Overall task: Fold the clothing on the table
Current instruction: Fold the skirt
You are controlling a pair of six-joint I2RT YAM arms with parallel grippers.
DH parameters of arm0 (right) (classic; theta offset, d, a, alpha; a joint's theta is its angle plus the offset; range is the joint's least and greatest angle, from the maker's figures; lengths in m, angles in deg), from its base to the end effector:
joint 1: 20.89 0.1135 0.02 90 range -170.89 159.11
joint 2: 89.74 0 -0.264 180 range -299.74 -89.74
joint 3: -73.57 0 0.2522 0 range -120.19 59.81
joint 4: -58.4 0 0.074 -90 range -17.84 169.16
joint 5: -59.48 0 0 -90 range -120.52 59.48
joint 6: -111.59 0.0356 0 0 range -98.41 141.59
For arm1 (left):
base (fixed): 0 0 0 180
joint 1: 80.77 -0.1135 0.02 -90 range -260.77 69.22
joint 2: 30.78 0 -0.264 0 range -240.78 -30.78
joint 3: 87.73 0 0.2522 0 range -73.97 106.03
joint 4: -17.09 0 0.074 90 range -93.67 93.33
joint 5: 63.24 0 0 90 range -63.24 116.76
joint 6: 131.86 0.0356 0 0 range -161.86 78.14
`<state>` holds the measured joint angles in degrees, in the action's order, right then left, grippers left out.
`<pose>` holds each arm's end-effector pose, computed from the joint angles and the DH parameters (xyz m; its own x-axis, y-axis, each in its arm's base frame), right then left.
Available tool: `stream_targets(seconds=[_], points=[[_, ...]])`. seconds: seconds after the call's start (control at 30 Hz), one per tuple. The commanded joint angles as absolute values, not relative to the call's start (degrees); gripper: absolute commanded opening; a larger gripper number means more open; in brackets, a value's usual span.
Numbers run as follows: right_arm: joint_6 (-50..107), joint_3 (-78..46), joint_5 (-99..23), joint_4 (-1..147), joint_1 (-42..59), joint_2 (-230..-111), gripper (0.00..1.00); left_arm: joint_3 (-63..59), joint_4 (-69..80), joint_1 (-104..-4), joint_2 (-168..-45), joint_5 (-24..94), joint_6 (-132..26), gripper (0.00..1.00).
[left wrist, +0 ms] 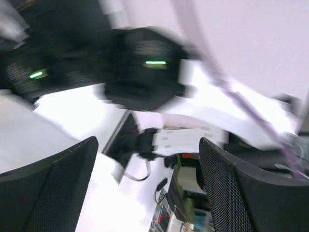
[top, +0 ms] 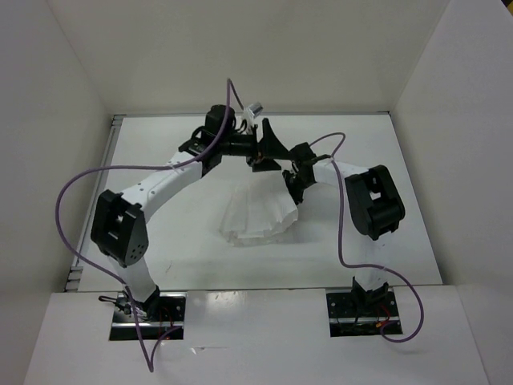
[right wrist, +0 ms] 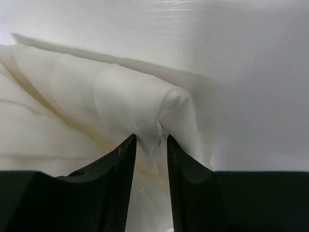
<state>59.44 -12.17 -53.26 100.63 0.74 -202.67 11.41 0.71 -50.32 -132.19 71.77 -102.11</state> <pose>0.3526 0.1546 0.1414 -0.9733 0.2228 -0.0555 0.1658 0.8492 0.5014 0.3478 -0.2336 0.3306 -0.9494 -0.1539 -0.2738 0.2251 0.2746 -0.9348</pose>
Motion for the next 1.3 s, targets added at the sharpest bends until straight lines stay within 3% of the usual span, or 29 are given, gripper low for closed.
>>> stream_targets(seconds=[0.0, 0.2, 0.37, 0.53, 0.67, 0.8, 1.0, 1.27], points=[[58.42, -10.67, -49.07, 100.19, -1.81, -199.61, 0.38, 15.49, 5.53, -51.07, -127.37, 76.76, -105.32, 0.92], [57.89, -12.43, -45.03, 104.14, -2.43, -197.94, 0.38, 13.23, -2.19, -52.99, -125.18, 70.89, -98.56, 0.92], [60.17, -12.61, -34.49, 109.85, -2.96, -193.29, 0.38, 7.6, -12.3, -54.67, -122.28, 53.53, -87.93, 0.91], [61.23, -9.63, -30.53, 111.71, -4.01, -187.48, 0.38, -3.98, -10.22, -54.67, -120.87, 41.27, -83.34, 0.9], [61.23, -7.08, -30.52, 111.71, -5.06, -186.86, 0.38, -6.03, -7.57, -52.39, -126.57, 39.77, -82.82, 0.85], [63.25, -8.47, -21.33, 114.95, -5.07, -184.41, 0.38, -6.37, -7.32, -49.14, -132.11, 41.7, -82.81, 0.78], [65.63, -16.63, -9.96, 121.54, -1.12, -172.98, 0.38, -8.32, -6.43, -45.36, -135.8, 41.0, -83.52, 0.76], [60.18, -12.89, -29.1, 111.55, 0.82, -175.86, 0.38, -9.37, -7.57, -44.31, -139.94, 39.77, -81.94, 0.73]])
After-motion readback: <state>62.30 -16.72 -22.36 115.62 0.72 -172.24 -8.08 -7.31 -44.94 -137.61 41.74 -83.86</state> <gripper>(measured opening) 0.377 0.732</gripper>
